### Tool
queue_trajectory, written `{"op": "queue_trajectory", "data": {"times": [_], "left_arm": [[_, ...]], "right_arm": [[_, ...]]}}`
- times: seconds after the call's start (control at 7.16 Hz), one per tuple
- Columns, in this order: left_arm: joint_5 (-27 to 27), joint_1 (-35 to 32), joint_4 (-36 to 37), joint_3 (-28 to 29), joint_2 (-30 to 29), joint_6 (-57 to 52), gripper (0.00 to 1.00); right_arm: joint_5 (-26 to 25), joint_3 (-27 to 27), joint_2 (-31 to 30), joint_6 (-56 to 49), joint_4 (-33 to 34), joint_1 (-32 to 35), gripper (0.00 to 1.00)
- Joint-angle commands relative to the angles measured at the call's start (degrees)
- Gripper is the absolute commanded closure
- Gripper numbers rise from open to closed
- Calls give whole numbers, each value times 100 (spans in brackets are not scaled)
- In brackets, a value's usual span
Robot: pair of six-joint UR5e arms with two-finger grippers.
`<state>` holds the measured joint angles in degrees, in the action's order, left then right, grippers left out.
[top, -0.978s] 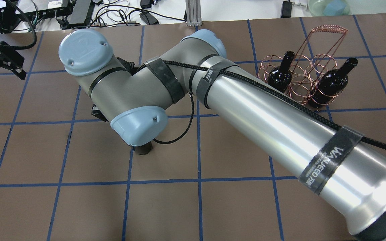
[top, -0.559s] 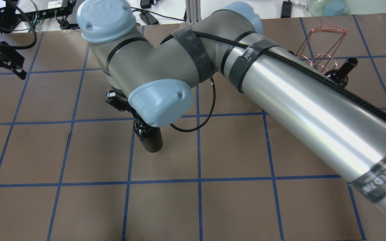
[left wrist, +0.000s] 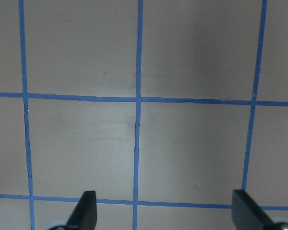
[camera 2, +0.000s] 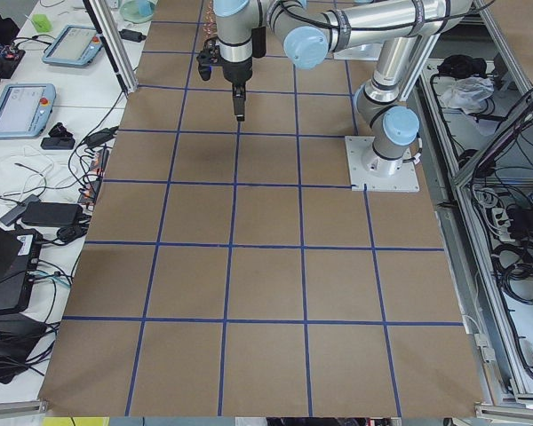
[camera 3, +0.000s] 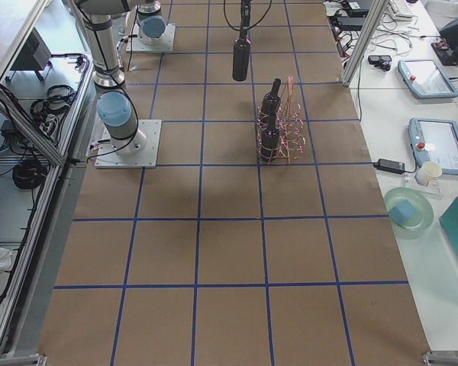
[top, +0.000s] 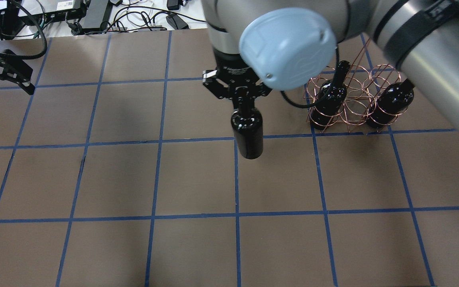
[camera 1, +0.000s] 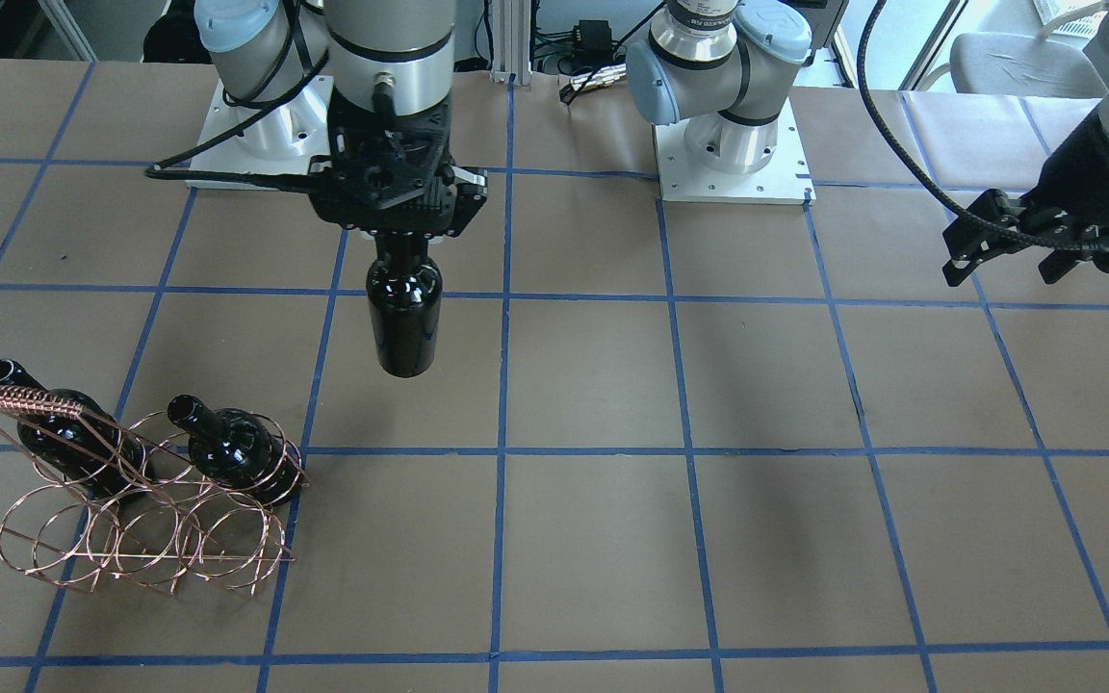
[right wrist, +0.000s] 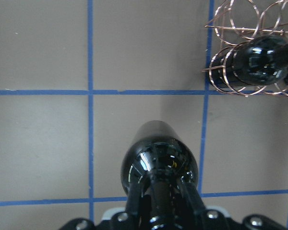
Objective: Place wine into wine basket
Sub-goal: 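Lift the bottle with the right gripper and carry it to the copper basket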
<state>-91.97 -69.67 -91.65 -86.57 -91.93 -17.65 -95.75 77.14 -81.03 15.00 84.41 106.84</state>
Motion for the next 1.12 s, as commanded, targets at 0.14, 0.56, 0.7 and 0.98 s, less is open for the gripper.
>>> {"op": "queue_trajectory", "data": {"times": [0.14, 0.56, 0.7, 0.98], "left_arm": [[-22, -1062, 25, 0, 78, 1375, 0], [-57, -1847, 16, -79, 236, 2002, 0], [-5, -1866, 16, -158, 376, 1924, 0], [-39, -1866, 7, -439, 570, 1897, 0]], "right_arm": [[-321, 3, -754, -1671, -801, -935, 100], [-419, 11, -888, -2640, -647, -1934, 100], [-44, 11, -853, -2738, -611, -2278, 100], [162, 125, -766, -2774, -86, -2448, 100]]}}
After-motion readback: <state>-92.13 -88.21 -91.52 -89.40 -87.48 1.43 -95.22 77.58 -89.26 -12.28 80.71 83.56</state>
